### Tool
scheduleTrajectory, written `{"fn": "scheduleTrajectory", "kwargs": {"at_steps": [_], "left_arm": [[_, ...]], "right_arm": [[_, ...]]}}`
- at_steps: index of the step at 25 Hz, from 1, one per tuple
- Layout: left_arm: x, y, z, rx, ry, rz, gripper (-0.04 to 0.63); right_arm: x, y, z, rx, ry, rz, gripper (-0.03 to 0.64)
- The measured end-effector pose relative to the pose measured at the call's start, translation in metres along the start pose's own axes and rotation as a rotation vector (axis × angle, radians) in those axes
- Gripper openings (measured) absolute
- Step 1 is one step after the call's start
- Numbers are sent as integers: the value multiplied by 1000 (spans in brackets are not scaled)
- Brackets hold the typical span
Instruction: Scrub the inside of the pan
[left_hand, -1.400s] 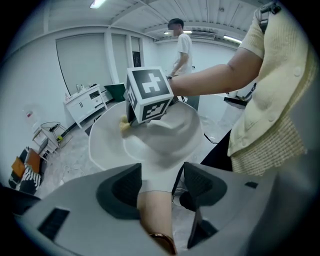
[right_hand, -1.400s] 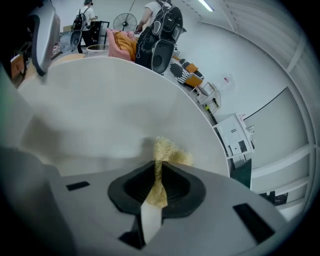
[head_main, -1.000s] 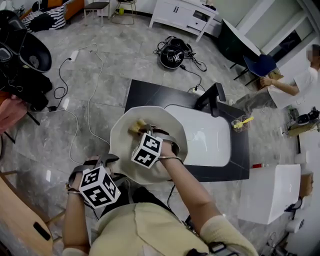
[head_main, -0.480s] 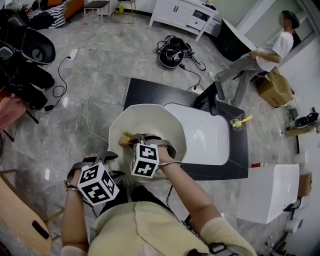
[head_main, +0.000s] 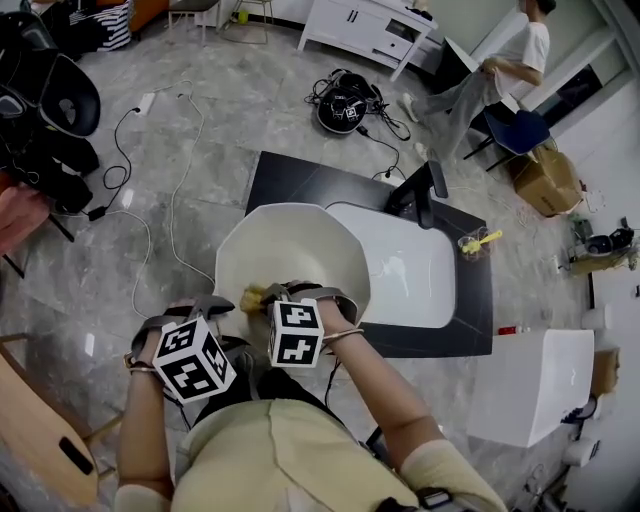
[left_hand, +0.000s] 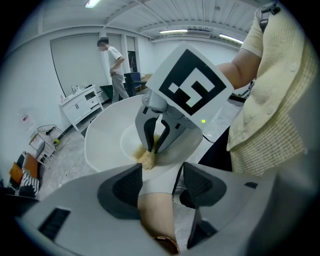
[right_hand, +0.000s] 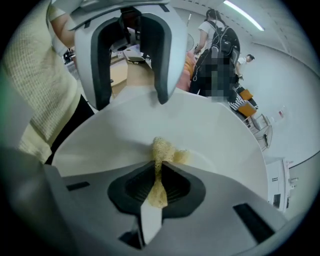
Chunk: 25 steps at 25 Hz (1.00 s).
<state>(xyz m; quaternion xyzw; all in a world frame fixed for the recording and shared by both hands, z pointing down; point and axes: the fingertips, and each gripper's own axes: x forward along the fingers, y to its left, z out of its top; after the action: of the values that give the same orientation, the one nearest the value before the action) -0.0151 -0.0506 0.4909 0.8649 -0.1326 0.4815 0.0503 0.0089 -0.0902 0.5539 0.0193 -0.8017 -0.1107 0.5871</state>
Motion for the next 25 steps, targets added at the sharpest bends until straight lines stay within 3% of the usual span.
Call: {"fn": "scheduleTrajectory", "kwargs": {"at_steps": [8,17,25], "left_arm": [[4,-1,-2,27,28,8,261],[5,-1,-1,28,27,0,261],[4,-1,-1,28,24,-1,261]], "right_arm": [[-10,31,-17,-70,77,170,52],[-27,50,-55,-60,224,348,52],[-40,40,-92,-14,400,362,51]]}}
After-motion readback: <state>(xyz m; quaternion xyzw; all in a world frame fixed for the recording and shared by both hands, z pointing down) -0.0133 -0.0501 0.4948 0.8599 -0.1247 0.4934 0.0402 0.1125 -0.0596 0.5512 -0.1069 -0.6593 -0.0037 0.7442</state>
